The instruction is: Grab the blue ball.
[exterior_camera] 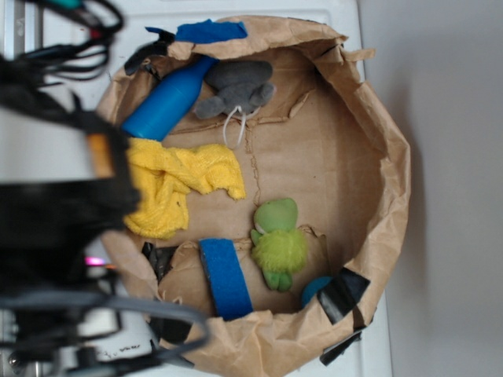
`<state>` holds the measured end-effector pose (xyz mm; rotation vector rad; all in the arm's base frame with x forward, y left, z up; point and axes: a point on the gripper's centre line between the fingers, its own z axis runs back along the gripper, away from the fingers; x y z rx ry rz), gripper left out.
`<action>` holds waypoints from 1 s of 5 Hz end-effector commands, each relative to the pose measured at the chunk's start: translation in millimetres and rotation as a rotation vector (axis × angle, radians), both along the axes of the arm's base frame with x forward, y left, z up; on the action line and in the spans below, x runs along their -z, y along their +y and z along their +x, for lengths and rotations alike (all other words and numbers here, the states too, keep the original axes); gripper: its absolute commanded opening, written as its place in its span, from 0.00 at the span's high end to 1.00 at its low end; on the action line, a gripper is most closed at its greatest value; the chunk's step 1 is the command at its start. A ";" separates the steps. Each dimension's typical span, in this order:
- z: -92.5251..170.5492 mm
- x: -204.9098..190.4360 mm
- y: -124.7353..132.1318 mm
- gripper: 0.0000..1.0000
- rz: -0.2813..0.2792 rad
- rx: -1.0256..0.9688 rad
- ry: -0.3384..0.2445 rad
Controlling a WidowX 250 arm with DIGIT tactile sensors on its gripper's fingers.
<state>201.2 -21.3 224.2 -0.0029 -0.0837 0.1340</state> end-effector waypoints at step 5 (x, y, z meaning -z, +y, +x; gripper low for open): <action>62.8 46.4 13.4 0.00 -0.025 0.552 -0.203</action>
